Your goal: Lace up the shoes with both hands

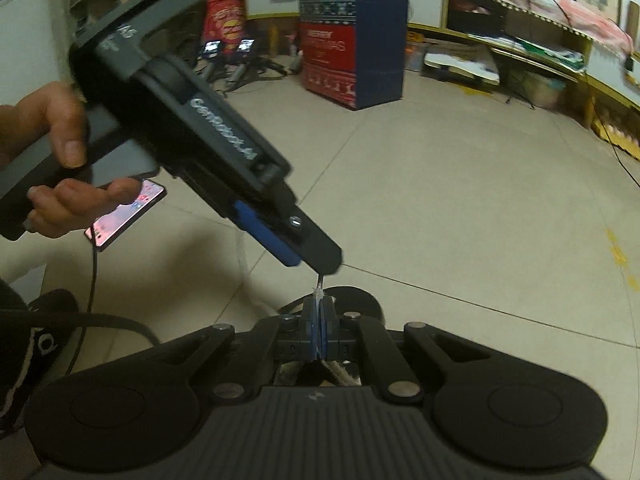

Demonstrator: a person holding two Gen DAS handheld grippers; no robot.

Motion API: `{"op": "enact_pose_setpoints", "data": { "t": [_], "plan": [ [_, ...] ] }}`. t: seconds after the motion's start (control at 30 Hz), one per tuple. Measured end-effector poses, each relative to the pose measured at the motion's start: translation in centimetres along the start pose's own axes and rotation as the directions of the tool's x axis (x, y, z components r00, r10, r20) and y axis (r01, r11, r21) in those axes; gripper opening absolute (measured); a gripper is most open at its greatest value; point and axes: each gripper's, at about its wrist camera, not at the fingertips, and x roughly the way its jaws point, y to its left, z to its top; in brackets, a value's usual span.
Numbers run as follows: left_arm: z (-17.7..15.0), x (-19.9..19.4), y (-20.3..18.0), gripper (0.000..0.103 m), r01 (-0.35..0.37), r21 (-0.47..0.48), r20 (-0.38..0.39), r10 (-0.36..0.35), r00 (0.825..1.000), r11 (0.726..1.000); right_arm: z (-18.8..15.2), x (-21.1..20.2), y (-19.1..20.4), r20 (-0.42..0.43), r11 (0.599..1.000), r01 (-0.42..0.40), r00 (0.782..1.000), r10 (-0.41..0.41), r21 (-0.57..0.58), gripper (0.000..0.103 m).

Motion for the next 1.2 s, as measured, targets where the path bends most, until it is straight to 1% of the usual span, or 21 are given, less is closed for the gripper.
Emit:
{"op": "enact_pose_setpoints", "data": {
  "t": [0.13,0.17,0.2,0.23,0.27,0.43,0.5,0.63,0.67,0.7,0.73,0.77,1.0,1.13,1.17,1.2],
  "plan": [
    [-0.3,0.4,0.3,0.028,0.004,-0.034,-0.008,-0.004,1.000,0.999,0.2,-0.4,0.2,0.001,1.000,-0.010,1.000,0.010,-0.004,0.002],
    [-0.4,0.4,0.5,0.026,0.005,-0.043,-0.008,-0.006,1.000,0.999,0.2,-0.4,0.2,0.001,1.000,-0.012,1.000,0.012,-0.002,0.002],
    [-0.5,0.4,0.5,0.021,0.011,-0.053,-0.009,-0.012,1.000,0.999,0.2,-0.5,0.2,0.002,1.000,-0.013,1.000,0.013,0.001,0.002],
    [-0.6,0.4,0.6,0.012,0.021,-0.062,-0.008,-0.021,1.000,0.998,0.2,-0.6,0.1,0.002,1.000,-0.014,1.000,0.014,0.004,0.002],
    [-0.7,0.4,0.7,0.009,0.029,-0.071,-0.006,-0.030,1.000,0.997,0.1,-0.7,0.1,0.002,1.000,-0.015,1.000,0.015,0.007,0.002],
    [-1.1,0.3,1.0,0.004,0.069,-0.130,0.020,-0.067,0.998,0.989,-0.1,-1.1,-0.1,0.003,1.000,-0.010,1.000,0.010,0.030,0.002],
    [-0.8,0.2,1.5,0.004,0.091,-0.168,0.022,-0.088,0.996,0.982,-0.3,-1.3,-0.3,0.008,0.999,-0.013,1.000,0.013,0.048,0.006],
    [-0.8,0.5,2.0,0.002,0.116,-0.215,0.020,-0.115,0.993,0.970,-0.1,-1.5,-0.6,0.014,0.996,-0.030,0.999,0.029,0.079,0.006],
    [-0.8,0.5,2.1,0.002,0.119,-0.219,0.019,-0.117,0.993,0.968,-0.1,-1.5,-0.6,0.016,0.996,-0.034,0.999,0.033,0.083,0.013],
    [-0.8,0.5,2.0,0.002,0.119,-0.220,0.019,-0.118,0.993,0.968,-0.1,-1.6,-0.6,0.018,0.995,-0.038,0.999,0.037,0.088,0.022],
    [-0.7,0.4,2.0,0.002,0.119,-0.220,0.019,-0.118,0.993,0.968,0.1,-1.5,-0.7,0.021,0.995,-0.040,0.999,0.038,0.090,0.026],
    [-0.7,0.4,2.0,0.002,0.121,-0.220,0.020,-0.119,0.993,0.968,0.2,-1.4,-0.8,0.024,0.995,-0.041,0.999,0.039,0.091,0.028],
    [-0.4,0.2,2.1,0.002,0.140,-0.233,0.020,-0.139,0.990,0.962,-0.1,-0.4,-0.8,0.000,0.996,-0.038,0.999,0.038,0.077,0.028],
    [-0.5,0.4,2.3,0.002,0.145,-0.250,0.006,-0.148,0.989,0.957,-0.1,-0.1,-0.8,0.005,0.996,-0.049,0.999,0.049,0.077,0.027],
    [-0.5,0.4,2.4,0.002,0.145,-0.255,0.003,-0.150,0.989,0.956,-0.1,-0.1,-0.8,0.002,0.996,-0.051,0.999,0.050,0.074,0.027],
    [-0.5,0.5,2.5,0.002,0.146,-0.261,0.000,-0.152,0.988,0.954,0.0,-0.2,-0.9,-0.004,0.996,-0.050,0.999,0.050,0.070,0.023]
  ]
}}
